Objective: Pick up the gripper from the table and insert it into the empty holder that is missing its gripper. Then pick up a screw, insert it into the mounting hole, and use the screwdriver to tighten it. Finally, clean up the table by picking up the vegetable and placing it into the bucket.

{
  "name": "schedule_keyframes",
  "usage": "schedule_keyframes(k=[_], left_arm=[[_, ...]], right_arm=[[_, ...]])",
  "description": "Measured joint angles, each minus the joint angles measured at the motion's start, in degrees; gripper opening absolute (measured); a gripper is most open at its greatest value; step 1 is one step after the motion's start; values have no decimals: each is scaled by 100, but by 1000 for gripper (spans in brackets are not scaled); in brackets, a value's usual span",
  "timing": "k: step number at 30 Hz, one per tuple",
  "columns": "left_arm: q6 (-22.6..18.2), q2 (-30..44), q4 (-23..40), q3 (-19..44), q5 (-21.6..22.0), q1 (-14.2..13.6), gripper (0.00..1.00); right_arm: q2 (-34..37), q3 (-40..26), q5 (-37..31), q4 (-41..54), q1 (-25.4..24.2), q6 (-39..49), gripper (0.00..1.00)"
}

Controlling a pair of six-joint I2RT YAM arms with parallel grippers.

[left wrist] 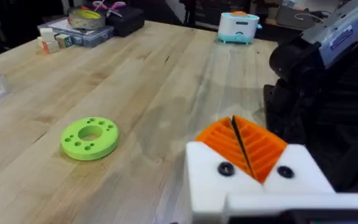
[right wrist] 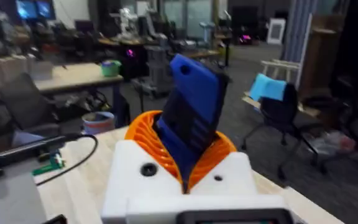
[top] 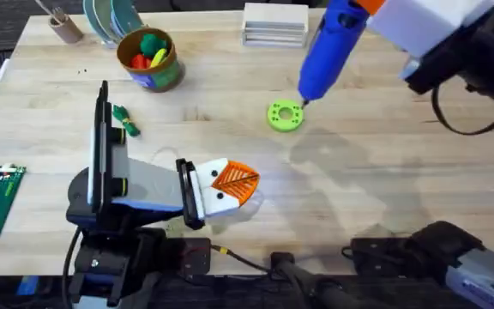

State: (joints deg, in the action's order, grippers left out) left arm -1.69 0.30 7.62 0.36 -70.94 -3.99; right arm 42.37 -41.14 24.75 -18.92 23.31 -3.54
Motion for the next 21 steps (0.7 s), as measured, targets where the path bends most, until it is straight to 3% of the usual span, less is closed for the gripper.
schedule_keyframes(k=[7, 14, 21], left_arm=[[0, 1, -2, 0, 4, 0, 4], [0, 1, -2, 0, 4, 0, 4], [0, 1, -2, 0, 4, 0, 4]], right_arm=[[0, 711, 17, -1071, 517, -363, 28], [53, 798, 20, -1643, 1057, -522, 28], [876, 795, 32, -2894, 1722, -718, 28]])
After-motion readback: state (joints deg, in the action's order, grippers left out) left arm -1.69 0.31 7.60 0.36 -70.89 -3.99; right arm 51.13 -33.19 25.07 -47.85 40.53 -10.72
